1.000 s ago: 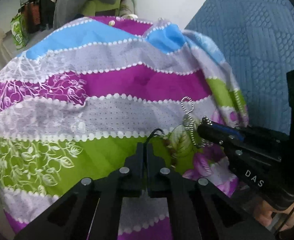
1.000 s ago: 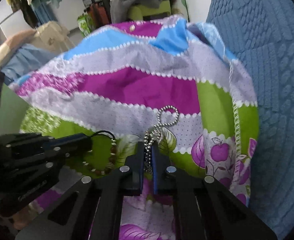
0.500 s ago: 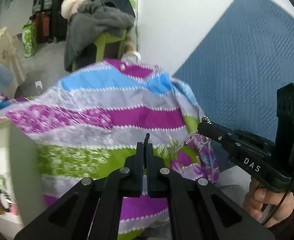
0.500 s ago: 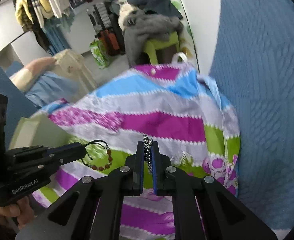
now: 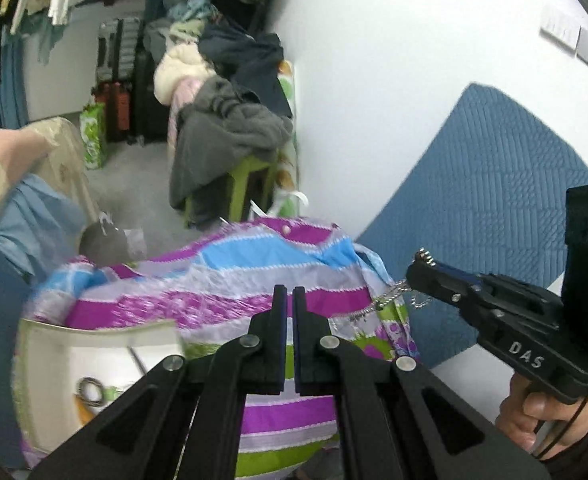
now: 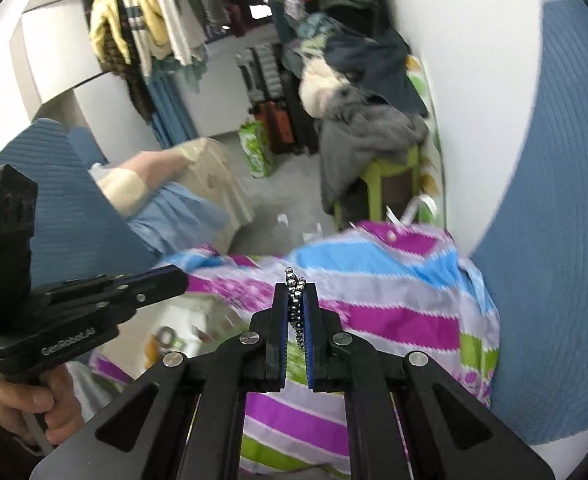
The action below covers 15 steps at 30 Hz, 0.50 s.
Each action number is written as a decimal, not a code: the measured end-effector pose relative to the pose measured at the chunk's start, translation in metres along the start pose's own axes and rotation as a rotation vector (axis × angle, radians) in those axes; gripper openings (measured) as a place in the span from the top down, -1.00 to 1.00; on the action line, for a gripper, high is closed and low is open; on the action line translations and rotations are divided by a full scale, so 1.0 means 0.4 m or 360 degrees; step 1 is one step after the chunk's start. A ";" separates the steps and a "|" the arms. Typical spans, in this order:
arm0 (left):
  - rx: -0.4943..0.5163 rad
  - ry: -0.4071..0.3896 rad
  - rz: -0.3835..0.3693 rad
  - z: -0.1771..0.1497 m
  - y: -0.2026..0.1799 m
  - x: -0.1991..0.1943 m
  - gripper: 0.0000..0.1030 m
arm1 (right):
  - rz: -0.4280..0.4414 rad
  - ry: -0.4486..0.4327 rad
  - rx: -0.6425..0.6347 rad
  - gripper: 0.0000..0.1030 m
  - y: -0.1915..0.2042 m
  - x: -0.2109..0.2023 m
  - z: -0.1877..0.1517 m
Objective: Organize jewelry
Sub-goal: 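Carry the beaded bracelet with the left gripper over the box while the right carries the necklace there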
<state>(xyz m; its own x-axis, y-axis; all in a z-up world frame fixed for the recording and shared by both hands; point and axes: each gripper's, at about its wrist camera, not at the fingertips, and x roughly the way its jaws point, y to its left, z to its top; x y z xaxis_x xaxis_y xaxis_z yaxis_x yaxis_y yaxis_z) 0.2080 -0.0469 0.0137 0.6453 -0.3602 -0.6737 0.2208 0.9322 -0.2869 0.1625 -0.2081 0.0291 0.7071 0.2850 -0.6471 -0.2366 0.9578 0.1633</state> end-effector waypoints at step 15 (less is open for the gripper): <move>-0.0173 -0.0016 0.0087 -0.049 0.263 -0.141 1.00 | 0.0248 -0.0002 -0.0139 0.91 0.294 0.017 0.057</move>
<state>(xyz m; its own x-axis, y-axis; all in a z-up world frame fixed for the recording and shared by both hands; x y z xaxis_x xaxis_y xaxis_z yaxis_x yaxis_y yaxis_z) 0.1805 0.0707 0.0084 0.6615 -0.3079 -0.6838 0.1048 0.9408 -0.3223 0.1549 -0.0929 0.0610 0.6580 0.4300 -0.6182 -0.4003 0.8951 0.1965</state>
